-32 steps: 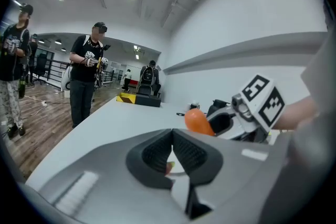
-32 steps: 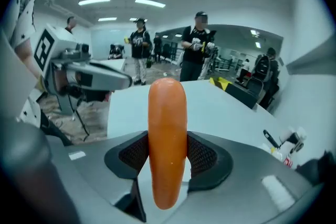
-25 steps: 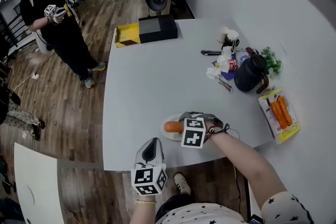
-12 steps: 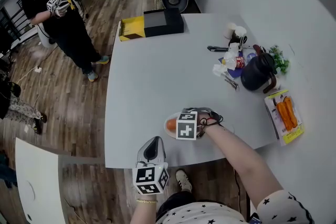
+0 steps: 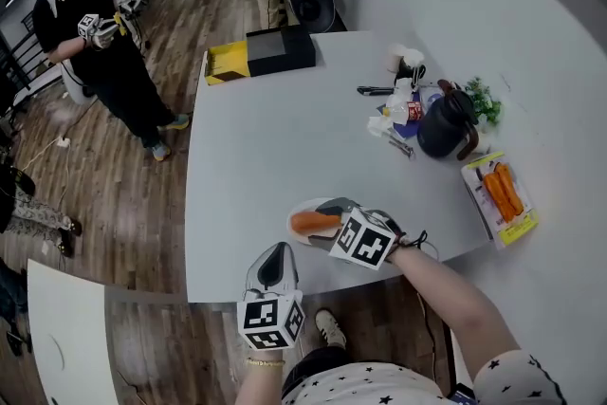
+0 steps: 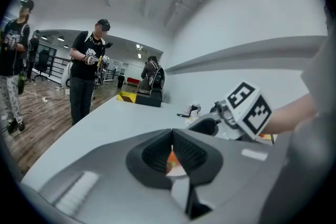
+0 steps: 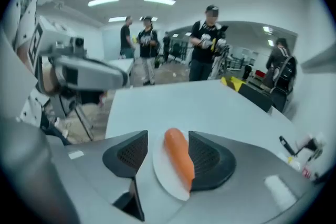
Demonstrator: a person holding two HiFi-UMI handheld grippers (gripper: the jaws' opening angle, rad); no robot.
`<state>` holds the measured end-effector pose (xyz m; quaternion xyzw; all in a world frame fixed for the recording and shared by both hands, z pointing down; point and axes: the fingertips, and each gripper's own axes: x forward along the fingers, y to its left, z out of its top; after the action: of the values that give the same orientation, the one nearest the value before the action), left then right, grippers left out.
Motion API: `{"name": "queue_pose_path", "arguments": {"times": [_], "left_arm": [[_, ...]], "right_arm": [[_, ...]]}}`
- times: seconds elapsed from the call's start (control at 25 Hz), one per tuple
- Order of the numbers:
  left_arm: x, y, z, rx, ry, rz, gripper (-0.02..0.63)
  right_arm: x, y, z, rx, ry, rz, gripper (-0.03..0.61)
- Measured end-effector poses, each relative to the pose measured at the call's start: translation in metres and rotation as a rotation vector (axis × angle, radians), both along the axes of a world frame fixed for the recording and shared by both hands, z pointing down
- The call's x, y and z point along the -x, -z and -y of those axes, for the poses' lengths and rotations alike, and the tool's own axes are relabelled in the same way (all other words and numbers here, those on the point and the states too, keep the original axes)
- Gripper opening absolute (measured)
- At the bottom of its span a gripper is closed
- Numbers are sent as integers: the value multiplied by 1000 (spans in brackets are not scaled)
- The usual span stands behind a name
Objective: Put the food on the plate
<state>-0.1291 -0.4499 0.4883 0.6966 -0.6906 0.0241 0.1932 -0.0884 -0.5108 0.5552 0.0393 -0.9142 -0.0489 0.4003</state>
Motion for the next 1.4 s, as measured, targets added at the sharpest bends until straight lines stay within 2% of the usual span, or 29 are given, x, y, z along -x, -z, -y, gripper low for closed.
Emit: {"name": "queue_pose_path", "arguments": {"times": [0.12,0.2,0.28,0.4,0.48,0.56,0.92,1.4], "left_arm": [[-11,12,-12,-20,-13,6,8],[-18,19,-20,-34,-23,10,8],[-25,23,-30,-41,-33,15,8],[-38,27,-46,-45,-49,27,8],[-45,28,-56,-45,-56,37,8],[-51,29,-65,-45,-58,45,8],[-61,38,-85,-66,-58,65,8],[-67,46,-86,-62,-67,70,8]], "right_arm": [[-10,47,-26,130,-223,305,167],[-22,64,-43,168,-359,452,80],[-36,72,-60,161,-471,545,2],[-56,75,-87,180,-608,635,0],[-66,73,-99,204,-670,660,-2],[-73,73,-105,197,-692,657,-2],[-86,92,-115,132,-712,665,-2],[-96,102,-120,107,-720,657,-2]]}}
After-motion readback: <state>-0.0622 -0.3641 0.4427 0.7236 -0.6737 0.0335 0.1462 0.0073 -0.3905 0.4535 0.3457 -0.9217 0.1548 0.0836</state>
